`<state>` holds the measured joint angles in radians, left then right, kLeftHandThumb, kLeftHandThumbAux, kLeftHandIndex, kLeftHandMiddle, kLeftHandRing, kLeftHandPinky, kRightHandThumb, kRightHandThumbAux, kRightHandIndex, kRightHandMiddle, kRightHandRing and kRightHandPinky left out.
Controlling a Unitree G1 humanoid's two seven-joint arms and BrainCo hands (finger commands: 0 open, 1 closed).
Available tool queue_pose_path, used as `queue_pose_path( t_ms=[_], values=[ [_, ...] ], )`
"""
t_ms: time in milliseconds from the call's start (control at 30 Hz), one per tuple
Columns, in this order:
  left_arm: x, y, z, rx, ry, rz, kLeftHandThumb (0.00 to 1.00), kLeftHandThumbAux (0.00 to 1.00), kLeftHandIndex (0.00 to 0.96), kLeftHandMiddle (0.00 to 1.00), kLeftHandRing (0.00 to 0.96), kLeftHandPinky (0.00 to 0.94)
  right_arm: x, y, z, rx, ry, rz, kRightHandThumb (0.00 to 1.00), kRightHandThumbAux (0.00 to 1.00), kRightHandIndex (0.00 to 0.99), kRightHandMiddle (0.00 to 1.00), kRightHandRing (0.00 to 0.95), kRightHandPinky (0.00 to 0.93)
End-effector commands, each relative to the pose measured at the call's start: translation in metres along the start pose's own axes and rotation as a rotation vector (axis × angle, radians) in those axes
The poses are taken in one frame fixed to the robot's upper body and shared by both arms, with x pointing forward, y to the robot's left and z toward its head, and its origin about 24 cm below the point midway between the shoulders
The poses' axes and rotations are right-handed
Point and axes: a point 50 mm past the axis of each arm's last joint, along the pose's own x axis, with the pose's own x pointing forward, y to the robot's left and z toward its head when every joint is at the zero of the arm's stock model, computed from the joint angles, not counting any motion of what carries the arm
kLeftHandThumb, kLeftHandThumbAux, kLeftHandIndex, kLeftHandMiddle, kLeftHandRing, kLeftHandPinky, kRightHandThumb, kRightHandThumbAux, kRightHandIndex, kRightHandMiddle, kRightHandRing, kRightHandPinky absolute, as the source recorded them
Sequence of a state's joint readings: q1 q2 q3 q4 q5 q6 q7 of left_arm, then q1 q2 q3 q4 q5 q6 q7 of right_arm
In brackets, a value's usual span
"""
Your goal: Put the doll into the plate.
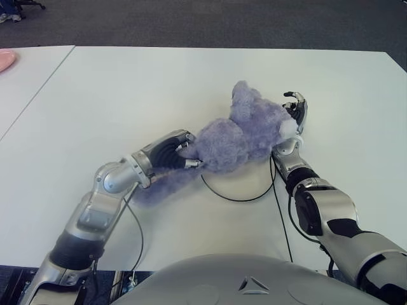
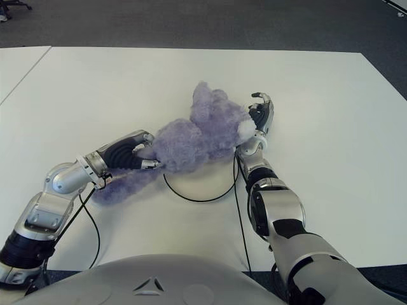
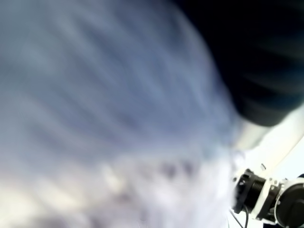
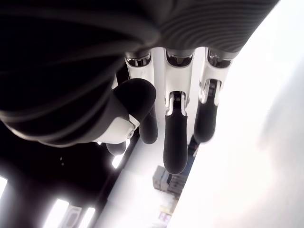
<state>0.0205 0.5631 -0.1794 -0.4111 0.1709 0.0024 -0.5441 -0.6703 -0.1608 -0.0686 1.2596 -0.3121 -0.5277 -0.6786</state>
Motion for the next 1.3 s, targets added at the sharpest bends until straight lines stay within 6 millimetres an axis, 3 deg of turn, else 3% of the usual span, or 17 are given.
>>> queue_pose_path(
  t_ms=[33,400,533,800,900,1000,1133,1200,1300],
  values=[
    [-0.001,0.0,-0.001,-0.031,-0.01,-0.058,0.311,0.534,0.086,0.256,0.279,0.279,-0.076,0.01,-0.079,-0.131,0.361,0.143,1.0,0.696,0.341,0.257,0.466,0.401],
    [0.003,0.002,-0.001,-0.159,-0.139,-0.202,0.247,0.586,0.005,0.16,0.189,0.202,-0.076,0.011,-0.079,-0.13,0.362,0.137,1.0,0.697,0.329,0.256,0.462,0.406],
    [0.018,0.005,-0.021,-0.234,-0.171,-0.336,0.199,0.582,0.001,0.125,0.153,0.16,-0.076,0.011,-0.079,-0.133,0.363,0.138,1.0,0.697,0.327,0.257,0.462,0.406],
    [0.017,0.0,-0.041,-0.336,-0.226,-0.455,0.079,0.465,0.0,0.04,0.054,0.02,-0.076,0.012,-0.079,-0.13,0.364,0.143,1.0,0.704,0.319,0.251,0.489,0.366],
    [0.015,0.001,-0.041,-0.35,-0.251,-0.491,0.062,0.414,0.0,0.013,0.026,0.006,-0.076,0.012,-0.078,-0.129,0.363,0.145,1.0,0.699,0.317,0.25,0.471,0.396],
    [0.014,0.003,-0.042,-0.359,-0.267,-0.532,0.061,0.377,0.0,0.004,0.008,0.001,-0.076,0.012,-0.078,-0.128,0.364,0.147,1.0,0.705,0.31,0.248,0.491,0.361],
    [0.007,0.028,-0.031,-0.332,-0.312,-0.603,0.073,0.344,0.0,0.0,0.002,0.0,-0.077,0.012,-0.079,-0.133,0.363,0.148,1.0,0.706,0.306,0.244,0.491,0.359],
    [0.006,0.048,-0.015,-0.331,-0.37,-0.673,0.094,0.339,0.0,0.0,0.0,0.0,-0.076,0.012,-0.079,-0.141,0.363,0.15,1.0,0.707,0.304,0.241,0.494,0.352],
    [0.003,0.061,-0.008,-0.343,-0.397,-0.737,0.126,0.347,0.0,0.0,0.0,0.0,-0.077,0.012,-0.079,-0.143,0.365,0.151,1.0,0.707,0.304,0.238,0.497,0.348]
  ],
)
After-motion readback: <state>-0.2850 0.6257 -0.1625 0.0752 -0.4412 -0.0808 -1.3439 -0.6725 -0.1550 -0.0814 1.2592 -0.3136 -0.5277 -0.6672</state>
